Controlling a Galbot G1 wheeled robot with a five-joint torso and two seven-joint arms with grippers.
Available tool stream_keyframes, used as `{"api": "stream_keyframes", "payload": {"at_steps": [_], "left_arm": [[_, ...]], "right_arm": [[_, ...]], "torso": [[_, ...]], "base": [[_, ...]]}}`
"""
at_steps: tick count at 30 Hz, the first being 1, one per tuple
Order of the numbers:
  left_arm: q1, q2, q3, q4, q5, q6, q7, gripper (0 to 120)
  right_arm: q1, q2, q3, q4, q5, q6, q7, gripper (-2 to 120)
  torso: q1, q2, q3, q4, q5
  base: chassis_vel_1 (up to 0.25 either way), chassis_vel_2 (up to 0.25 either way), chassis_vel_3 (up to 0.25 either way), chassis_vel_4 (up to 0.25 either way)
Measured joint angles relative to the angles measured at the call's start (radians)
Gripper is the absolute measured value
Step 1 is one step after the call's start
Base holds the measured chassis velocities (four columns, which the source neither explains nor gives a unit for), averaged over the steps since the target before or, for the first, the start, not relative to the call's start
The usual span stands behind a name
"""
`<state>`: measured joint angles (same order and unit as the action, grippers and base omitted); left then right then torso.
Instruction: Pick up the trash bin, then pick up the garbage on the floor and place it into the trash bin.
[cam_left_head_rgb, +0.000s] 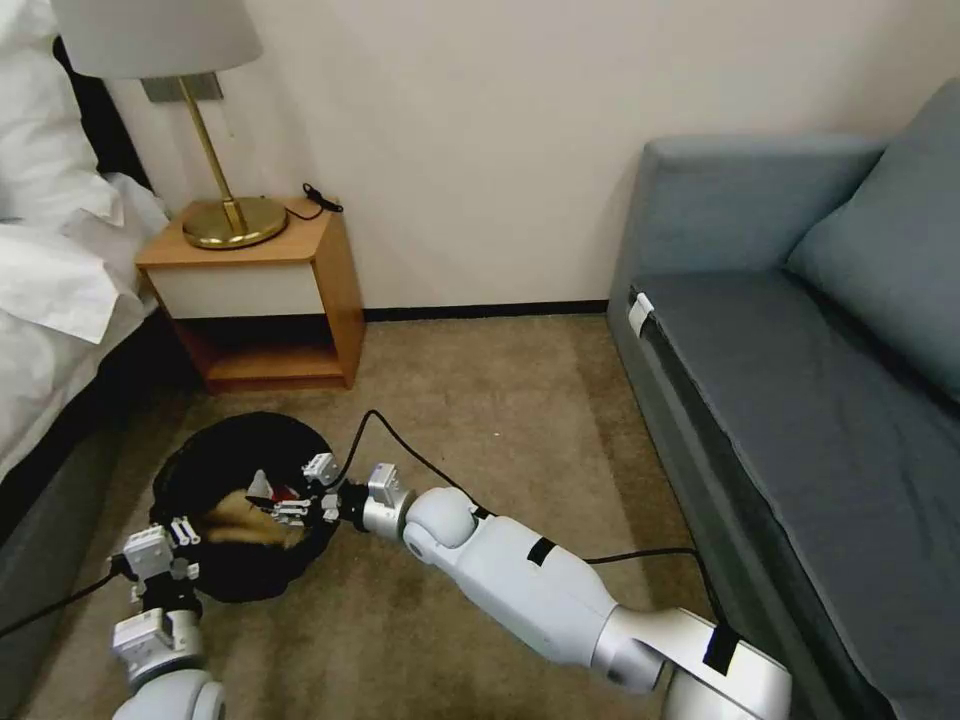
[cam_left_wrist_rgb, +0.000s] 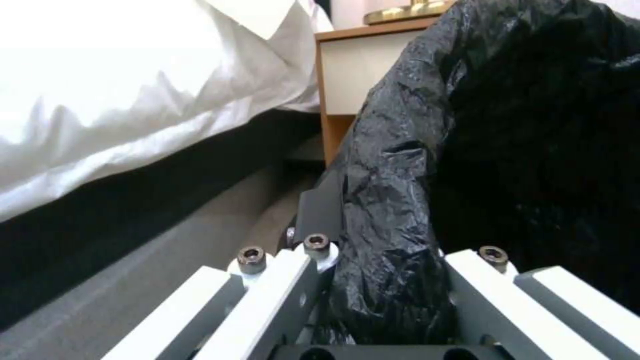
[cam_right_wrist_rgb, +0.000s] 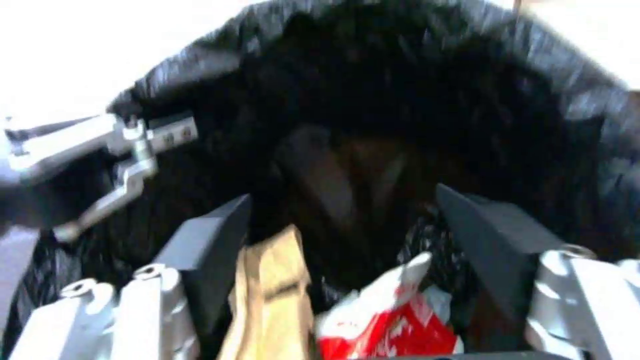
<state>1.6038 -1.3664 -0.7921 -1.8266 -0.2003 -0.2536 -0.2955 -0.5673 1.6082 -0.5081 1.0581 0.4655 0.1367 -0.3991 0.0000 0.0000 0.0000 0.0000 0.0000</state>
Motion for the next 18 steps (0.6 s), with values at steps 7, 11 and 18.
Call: {"api": "stream_keyframes", "payload": {"at_steps": [7,11,18], "left_arm": [[-0.003,0.006,-0.004,-0.004,-0.063,0.014,-0.002,5],[-0.005,0.014,-0.012,-0.010,-0.135,0.028,-0.012,5],[-0.049,0.028,-0.022,-0.045,-0.504,0.131,-0.087,5]], "right_arm": [[-0.009,0.000,0.086,0.067,0.003,0.026,0.002,99],[-0.018,-0.001,0.174,0.108,0.008,0.043,0.007,100],[-0.031,-0.076,0.341,0.151,0.099,0.007,0.035,100]], "torso": [[0.000,0.000,0.000,0.0001,0.0000],[0.000,0.000,0.000,0.0001,0.0000],[0.000,0.000,0.000,-0.0002,0.0002]], "base": [[0.000,0.000,0.000,0.000],[0.000,0.000,0.000,0.000],[0.000,0.000,0.000,0.000]]}}
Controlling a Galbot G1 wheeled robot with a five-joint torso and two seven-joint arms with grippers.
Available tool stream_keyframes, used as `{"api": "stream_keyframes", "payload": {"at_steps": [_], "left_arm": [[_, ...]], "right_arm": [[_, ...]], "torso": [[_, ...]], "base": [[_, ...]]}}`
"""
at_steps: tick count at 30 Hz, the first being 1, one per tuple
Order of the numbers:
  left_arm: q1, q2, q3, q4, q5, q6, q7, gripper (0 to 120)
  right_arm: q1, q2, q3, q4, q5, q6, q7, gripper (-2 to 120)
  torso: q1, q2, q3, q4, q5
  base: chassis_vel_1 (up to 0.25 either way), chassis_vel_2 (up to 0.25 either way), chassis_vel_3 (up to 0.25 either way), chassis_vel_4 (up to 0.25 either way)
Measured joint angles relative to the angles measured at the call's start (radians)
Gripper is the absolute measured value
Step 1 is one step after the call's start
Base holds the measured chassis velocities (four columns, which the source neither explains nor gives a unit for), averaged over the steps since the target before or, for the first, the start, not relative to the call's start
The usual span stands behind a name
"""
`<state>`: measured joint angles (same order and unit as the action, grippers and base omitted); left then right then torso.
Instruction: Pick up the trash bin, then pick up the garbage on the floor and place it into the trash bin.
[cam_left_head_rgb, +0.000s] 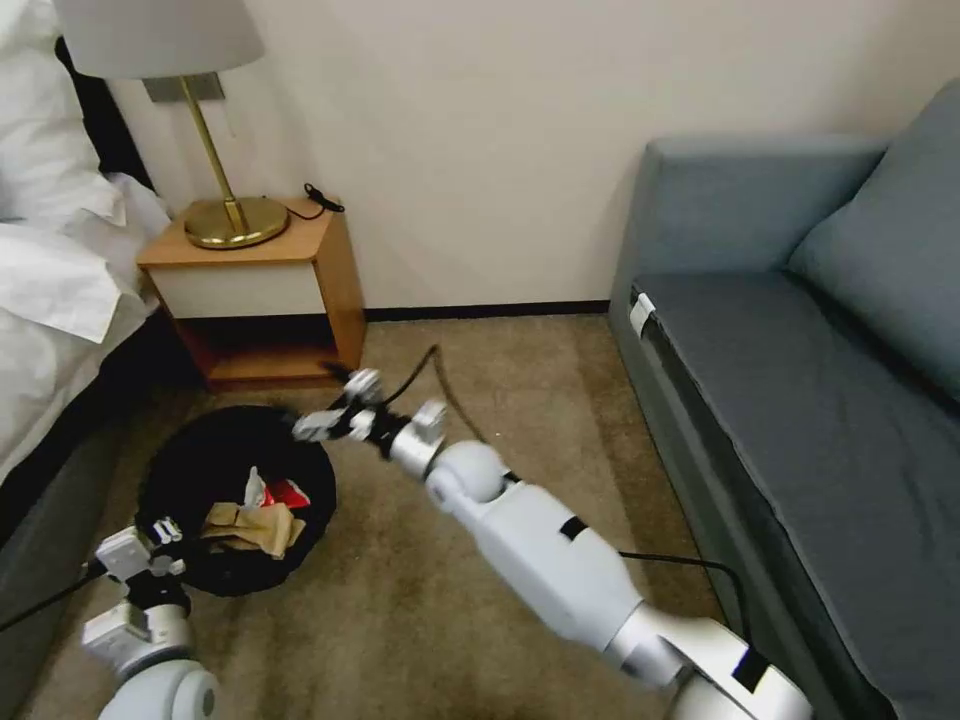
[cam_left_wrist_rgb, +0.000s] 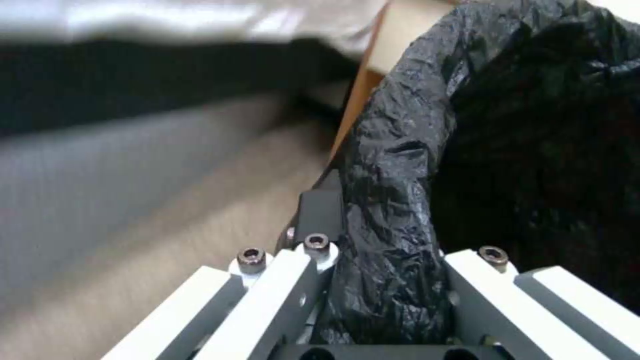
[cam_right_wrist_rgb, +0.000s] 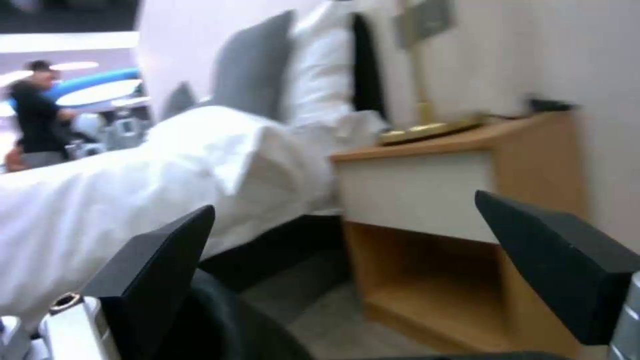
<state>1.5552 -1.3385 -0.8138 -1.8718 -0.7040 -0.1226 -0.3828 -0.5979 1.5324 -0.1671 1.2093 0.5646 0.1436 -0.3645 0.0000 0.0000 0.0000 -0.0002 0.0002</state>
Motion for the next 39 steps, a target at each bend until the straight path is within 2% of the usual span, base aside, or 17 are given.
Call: {"api": "stream_keyframes", "payload": {"at_steps": [1,5,9,15,17,19,22,24,26,30,31,32,34,35,37,38,39], "left_arm": [[0.000,0.000,0.000,0.000,0.000,0.000,0.000,5],[-0.053,-0.004,-0.013,0.010,-0.222,0.090,-0.115,5],[-0.069,-0.006,-0.017,0.034,-0.287,0.138,-0.165,5],[-0.082,0.003,-0.017,0.067,-0.321,0.171,-0.206,8],[-0.090,0.009,-0.017,0.074,-0.325,0.177,-0.210,14],[-0.097,0.015,-0.016,0.078,-0.328,0.186,-0.212,26],[-0.098,0.017,-0.016,0.076,-0.331,0.192,-0.212,30],[-0.098,0.018,-0.016,0.071,-0.333,0.203,-0.212,42],[-0.098,0.018,-0.016,0.069,-0.329,0.206,-0.213,47],[-0.094,0.017,-0.014,0.068,-0.300,0.200,-0.213,57],[-0.092,0.017,-0.014,0.065,-0.269,0.187,-0.213,66],[-0.090,0.017,-0.013,0.063,-0.247,0.179,-0.213,67],[-0.081,0.022,-0.012,0.056,-0.111,0.145,-0.213,79],[-0.081,0.022,-0.012,0.056,-0.111,0.145,-0.213,79],[-0.073,0.026,-0.011,0.058,0.018,0.100,-0.206,87],[-0.071,0.027,-0.011,0.064,0.077,0.058,-0.201,90],[-0.070,0.029,-0.011,0.081,0.172,-0.023,-0.196,96]], "right_arm": [[0.000,0.000,0.000,0.000,0.000,0.000,0.000,100],[-0.024,-0.056,0.059,0.000,-0.017,-0.008,0.003,100],[-0.050,-0.075,0.085,0.004,-0.037,-0.010,0.002,100],[-0.072,-0.086,0.089,0.020,-0.041,-0.016,0.002,100],[-0.076,-0.089,0.081,0.023,-0.045,-0.017,0.002,100],[-0.084,-0.090,0.071,0.027,-0.051,-0.019,0.003,100],[-0.089,-0.089,0.068,0.030,-0.053,-0.022,0.004,100],[-0.099,-0.087,0.062,0.038,-0.055,-0.025,0.007,100],[-0.105,-0.087,0.059,0.042,-0.058,-0.026,0.010,100],[-0.117,-0.087,0.056,0.051,-0.062,-0.027,0.016,100],[-0.127,-0.087,0.055,0.058,-0.064,-0.028,0.024,100],[-0.134,-0.088,0.055,0.062,-0.064,-0.028,0.031,100],[-0.160,-0.090,0.063,0.080,-0.060,-0.026,0.072,100],[-0.160,-0.090,0.063,0.080,-0.060,-0.026,0.072,100],[-0.174,-0.093,0.073,0.093,-0.054,-0.026,0.099,100],[-0.180,-0.093,0.079,0.101,-0.053,-0.025,0.112,100],[-0.189,-0.093,0.089,0.112,-0.053,-0.025,0.134,100]], "torso": [[0.000,0.000,0.000,0.0000,0.0000],[0.000,0.000,0.000,0.0001,0.0001],[0.000,0.000,0.000,-0.0001,0.0001],[0.000,0.000,0.000,0.0004,0.0000],[0.000,0.000,0.000,0.0002,0.0001],[0.000,0.000,0.000,0.0002,0.0000],[0.000,0.000,0.000,0.0003,0.0001],[0.000,0.000,0.000,0.0003,0.0001],[0.000,0.000,0.000,0.0002,-0.0001],[0.000,0.000,0.000,0.0003,-0.0001],[0.000,0.000,0.000,0.0003,-0.0002],[0.000,0.000,0.000,0.0003,-0.0001],[0.000,0.000,0.000,0.0002,-0.0002],[0.000,0.000,0.000,0.0002,-0.0002],[0.000,0.000,0.000,0.0002,-0.0001],[0.000,0.000,0.000,0.0003,-0.0001],[0.000,0.000,0.000,0.0003,-0.0002]], "base": [[0.000,0.000,0.000,0.000],[0.000,0.000,0.000,0.000],[0.000,0.000,0.000,0.000],[0.000,0.000,0.000,0.000],[0.000,0.000,0.000,0.000],[0.000,0.000,0.000,0.000],[0.000,0.000,0.000,0.000],[0.000,0.000,0.000,0.000],[0.000,0.000,0.000,0.000],[0.000,0.000,0.000,0.000],[0.000,0.000,0.000,0.000],[0.000,0.000,0.000,0.000],[0.000,0.000,0.000,0.000],[0.000,0.000,0.000,0.000],[0.000,0.000,0.000,0.000],[0.000,0.000,0.000,0.000],[0.000,0.000,0.000,0.000]]}}
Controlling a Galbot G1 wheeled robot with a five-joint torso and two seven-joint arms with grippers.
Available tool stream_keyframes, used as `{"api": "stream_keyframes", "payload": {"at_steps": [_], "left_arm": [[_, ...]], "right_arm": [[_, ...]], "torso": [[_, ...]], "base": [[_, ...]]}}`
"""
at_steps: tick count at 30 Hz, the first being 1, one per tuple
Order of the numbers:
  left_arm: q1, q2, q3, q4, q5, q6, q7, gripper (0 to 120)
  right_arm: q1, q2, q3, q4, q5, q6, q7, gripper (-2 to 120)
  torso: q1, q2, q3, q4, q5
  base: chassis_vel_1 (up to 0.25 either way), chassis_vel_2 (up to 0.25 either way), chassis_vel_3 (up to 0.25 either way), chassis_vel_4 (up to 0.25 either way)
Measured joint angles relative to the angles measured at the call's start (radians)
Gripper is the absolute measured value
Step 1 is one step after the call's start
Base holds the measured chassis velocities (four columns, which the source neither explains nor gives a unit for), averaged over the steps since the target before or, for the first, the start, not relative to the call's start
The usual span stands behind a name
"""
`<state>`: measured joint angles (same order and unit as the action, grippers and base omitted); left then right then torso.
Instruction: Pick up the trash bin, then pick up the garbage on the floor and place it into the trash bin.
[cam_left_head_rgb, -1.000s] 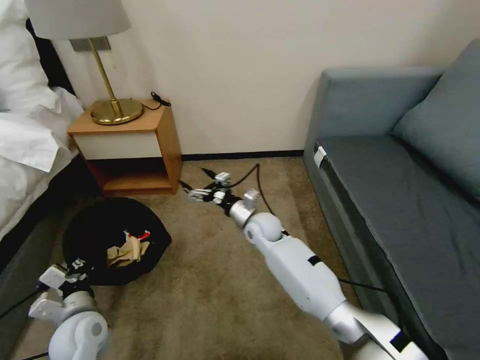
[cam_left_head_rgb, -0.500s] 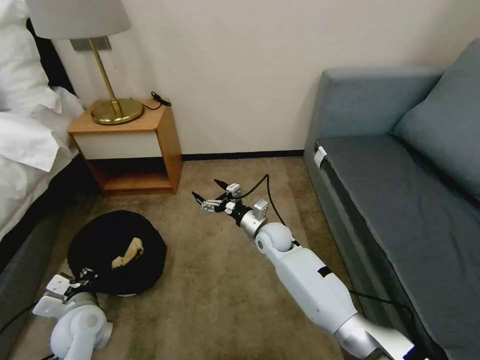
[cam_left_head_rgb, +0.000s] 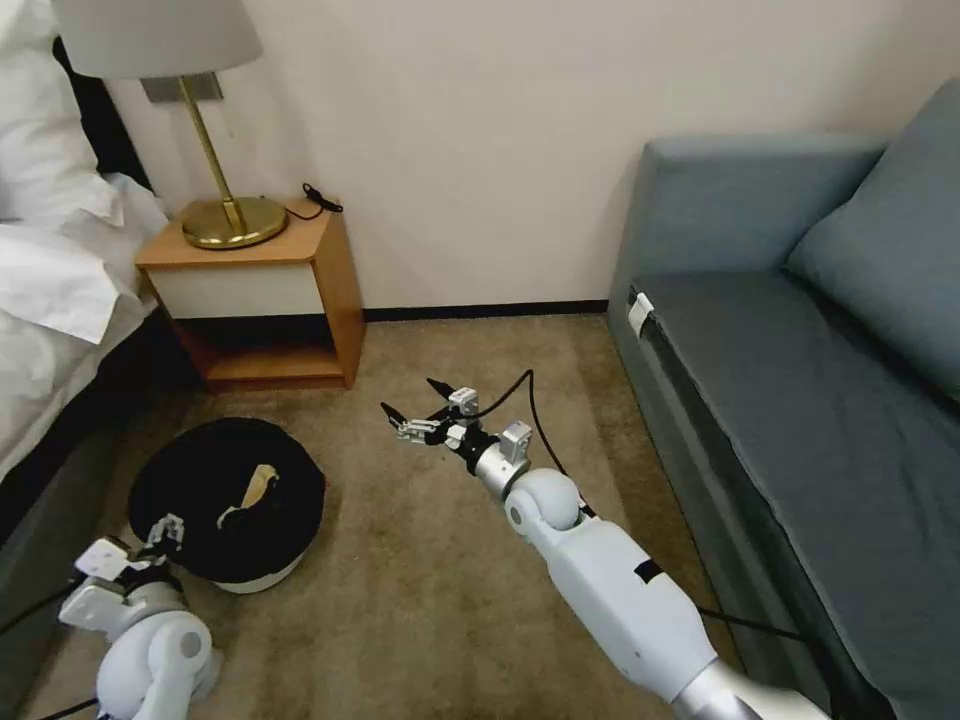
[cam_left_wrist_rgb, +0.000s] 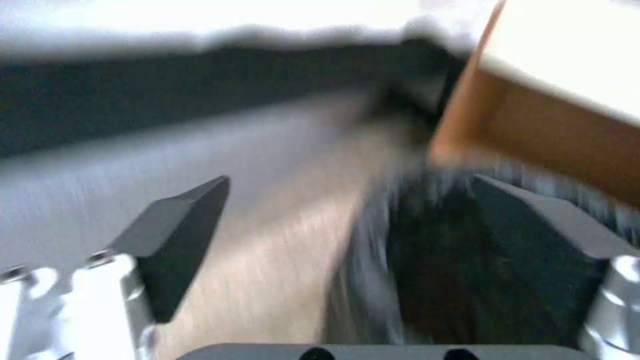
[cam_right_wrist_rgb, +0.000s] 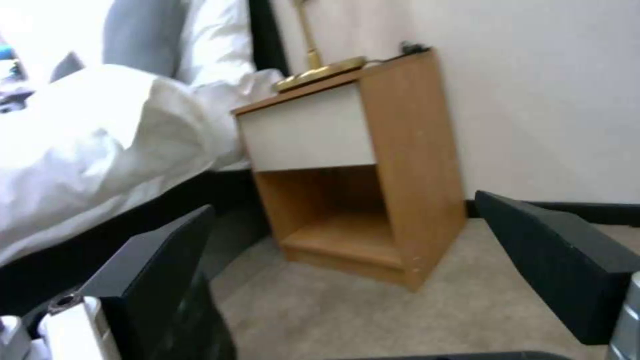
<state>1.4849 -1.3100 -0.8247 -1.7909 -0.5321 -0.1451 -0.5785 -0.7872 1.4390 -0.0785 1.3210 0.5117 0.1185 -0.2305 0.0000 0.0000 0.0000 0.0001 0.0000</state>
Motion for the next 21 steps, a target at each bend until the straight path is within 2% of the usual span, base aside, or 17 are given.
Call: {"api": "stream_keyframes", "payload": {"at_steps": [1,3,4,6,8,13,21], "left_arm": [[0.000,0.000,0.000,0.000,0.000,0.000,0.000,96],[-0.001,0.005,-0.001,0.036,0.163,-0.121,0.026,100],[0.001,0.009,-0.001,0.039,0.206,-0.150,0.041,100],[0.005,0.013,0.001,0.037,0.234,-0.170,0.058,100],[0.014,0.025,0.011,0.008,0.273,-0.204,0.116,100],[-0.012,0.033,0.036,-0.013,0.330,-0.217,0.141,100],[-0.054,0.025,0.089,-0.031,0.334,-0.184,0.157,100]], "right_arm": [[0.000,0.000,0.000,0.000,0.000,0.000,0.000,100],[-0.014,0.002,0.017,0.014,0.000,0.000,0.028,100],[-0.020,0.003,0.024,0.020,0.000,0.000,0.035,100],[-0.027,0.003,0.032,0.027,0.000,0.000,0.043,100],[-0.047,0.004,0.053,0.042,-0.006,0.001,0.056,100],[-0.088,0.022,0.103,0.063,-0.035,0.007,0.078,100],[-0.140,0.057,0.166,0.076,-0.120,0.023,0.083,100]], "torso": [[0.000,0.000,0.000,0.0000,0.0000],[0.000,0.000,0.000,0.0001,0.0000],[0.000,0.000,0.000,0.0000,-0.0003],[0.000,0.000,0.000,0.0000,0.0000],[0.000,0.000,0.000,0.0000,0.0000],[0.000,0.000,0.000,-0.0001,0.0000],[0.000,0.000,0.000,-0.0001,0.0001]], "base": [[0.000,0.000,0.000,0.000],[0.000,0.000,0.000,0.000],[0.000,0.000,0.000,0.000],[0.000,0.000,0.000,0.000],[0.000,0.000,0.000,0.000],[0.000,0.000,0.000,0.000],[0.000,0.000,0.000,0.000]]}}
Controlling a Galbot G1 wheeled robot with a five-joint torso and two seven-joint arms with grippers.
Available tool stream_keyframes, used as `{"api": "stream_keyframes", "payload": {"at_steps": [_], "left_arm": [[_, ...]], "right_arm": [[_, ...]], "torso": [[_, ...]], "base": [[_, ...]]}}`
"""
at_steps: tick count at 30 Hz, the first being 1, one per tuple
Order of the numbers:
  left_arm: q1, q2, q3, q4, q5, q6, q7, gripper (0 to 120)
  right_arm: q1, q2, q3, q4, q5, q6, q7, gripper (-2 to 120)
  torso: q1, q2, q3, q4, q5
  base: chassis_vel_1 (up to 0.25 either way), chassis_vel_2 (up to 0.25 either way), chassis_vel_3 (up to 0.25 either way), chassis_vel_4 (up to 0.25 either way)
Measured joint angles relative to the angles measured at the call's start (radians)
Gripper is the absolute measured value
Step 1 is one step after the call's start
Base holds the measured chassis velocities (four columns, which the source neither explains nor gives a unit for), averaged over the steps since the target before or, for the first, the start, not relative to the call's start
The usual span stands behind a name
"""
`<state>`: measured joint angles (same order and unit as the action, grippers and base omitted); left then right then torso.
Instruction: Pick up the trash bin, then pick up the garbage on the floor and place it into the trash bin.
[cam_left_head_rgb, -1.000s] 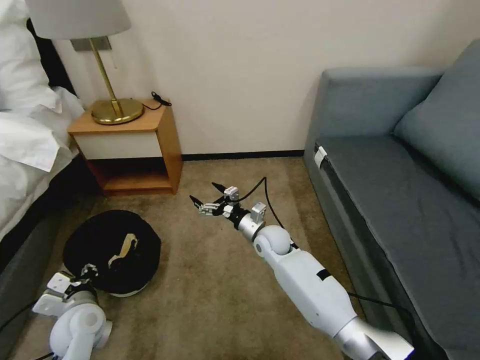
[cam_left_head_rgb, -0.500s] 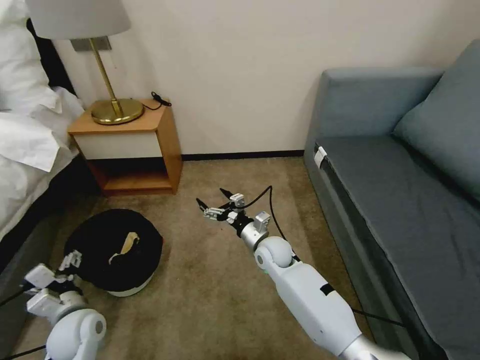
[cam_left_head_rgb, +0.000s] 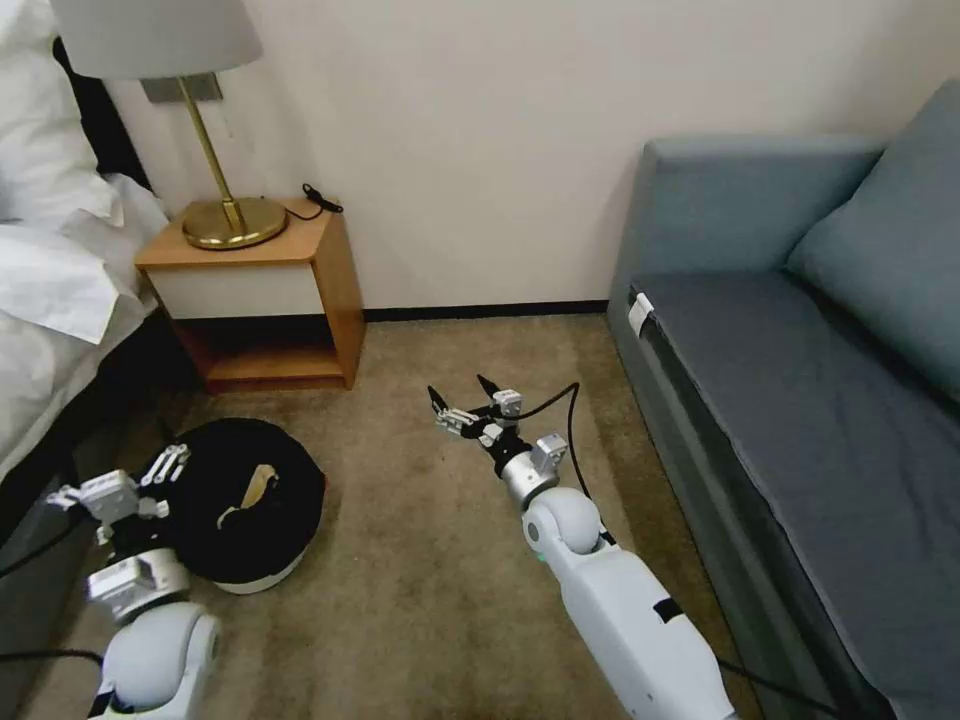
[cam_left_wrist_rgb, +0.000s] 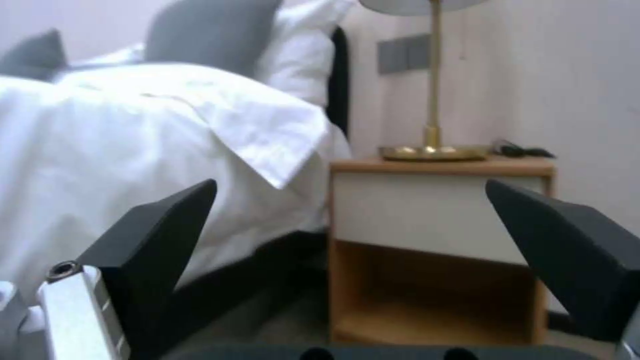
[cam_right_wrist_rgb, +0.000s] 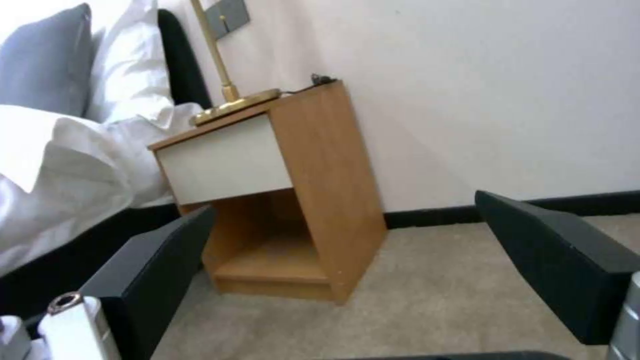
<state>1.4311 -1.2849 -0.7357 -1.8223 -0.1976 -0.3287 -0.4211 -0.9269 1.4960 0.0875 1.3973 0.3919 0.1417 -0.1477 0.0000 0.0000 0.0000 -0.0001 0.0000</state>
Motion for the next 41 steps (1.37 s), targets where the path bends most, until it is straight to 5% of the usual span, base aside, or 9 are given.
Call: {"api": "stream_keyframes", "payload": {"at_steps": [15,41], "left_arm": [[-0.052,-0.047,0.104,0.060,0.022,-0.004,0.063,100],[-0.052,-0.047,0.105,0.061,0.021,-0.002,0.062,100]], "right_arm": [[-0.050,0.047,0.131,0.012,-0.060,0.041,0.021,100],[-0.054,0.048,0.134,0.014,-0.061,0.044,0.020,100]], "torso": [[0.000,0.000,0.000,-0.0001,0.0000],[0.000,0.000,0.000,0.0001,0.0000]], "base": [[0.000,0.000,0.000,0.000],[0.000,0.000,0.000,0.000]]}}
